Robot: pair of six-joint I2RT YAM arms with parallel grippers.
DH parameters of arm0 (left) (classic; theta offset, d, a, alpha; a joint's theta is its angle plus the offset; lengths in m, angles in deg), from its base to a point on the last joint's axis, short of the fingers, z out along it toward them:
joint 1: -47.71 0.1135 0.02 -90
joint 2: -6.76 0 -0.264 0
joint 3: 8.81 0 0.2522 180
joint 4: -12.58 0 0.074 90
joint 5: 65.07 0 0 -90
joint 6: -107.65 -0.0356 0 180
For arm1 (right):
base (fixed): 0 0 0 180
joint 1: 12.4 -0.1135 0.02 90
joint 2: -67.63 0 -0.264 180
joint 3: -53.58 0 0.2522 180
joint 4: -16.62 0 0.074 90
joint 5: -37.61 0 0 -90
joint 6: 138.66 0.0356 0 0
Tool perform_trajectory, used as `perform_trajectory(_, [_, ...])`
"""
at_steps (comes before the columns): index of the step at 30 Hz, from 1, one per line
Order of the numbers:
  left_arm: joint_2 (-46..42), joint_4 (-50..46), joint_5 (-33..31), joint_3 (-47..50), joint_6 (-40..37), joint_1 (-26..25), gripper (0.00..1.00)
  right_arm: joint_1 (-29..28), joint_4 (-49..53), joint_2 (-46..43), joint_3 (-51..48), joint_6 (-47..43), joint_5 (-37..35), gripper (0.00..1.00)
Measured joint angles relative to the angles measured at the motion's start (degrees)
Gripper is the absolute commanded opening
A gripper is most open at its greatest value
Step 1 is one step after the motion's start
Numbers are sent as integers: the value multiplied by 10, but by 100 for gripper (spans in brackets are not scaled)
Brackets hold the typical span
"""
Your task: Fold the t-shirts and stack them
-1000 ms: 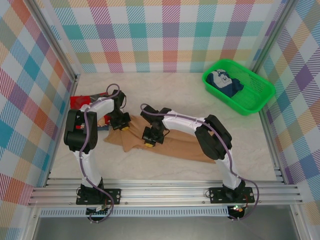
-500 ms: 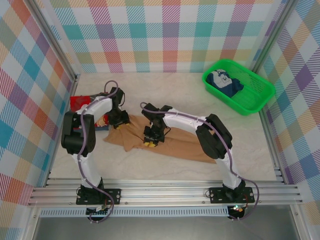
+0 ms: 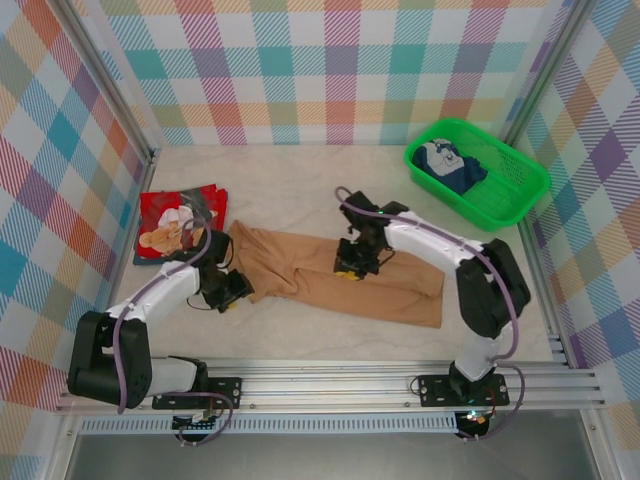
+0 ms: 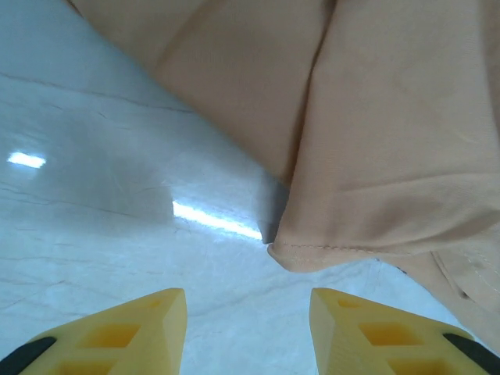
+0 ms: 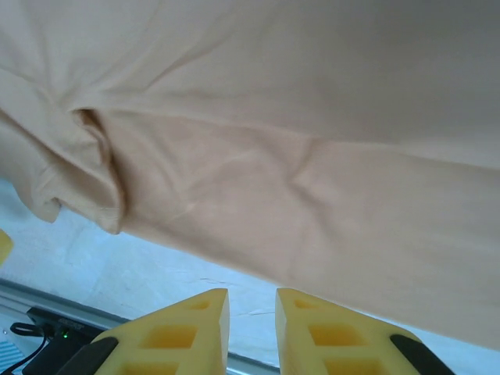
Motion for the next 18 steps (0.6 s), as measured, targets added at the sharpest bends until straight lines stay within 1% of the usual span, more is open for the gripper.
perform_trajectory(3, [17,45,7,16,20,-9,42,56,-2,-45,-55,-15,2,23])
perform_trajectory(5, [34,73,8,16,28,-18,38,94,-1,-63,-86,-23,2,24])
perform_trajectory(7, [51,95,8,16,33,-26,30,130,2,-76,-112,-28,-2,24])
perform_trajectory(10, [70,113,5,16,31,-28,18,163,6,-99,-154,-34,-9,28])
perform_trajectory(13, [75,111,-3,14,29,-28,6,199,17,-138,-202,-39,-23,30])
perform_trajectory(16, [74,106,-15,-2,24,-30,0,242,26,-162,-229,-48,-34,30])
perform_trajectory(18, [71,97,-26,-22,20,-30,0,266,25,-158,-232,-57,-43,29])
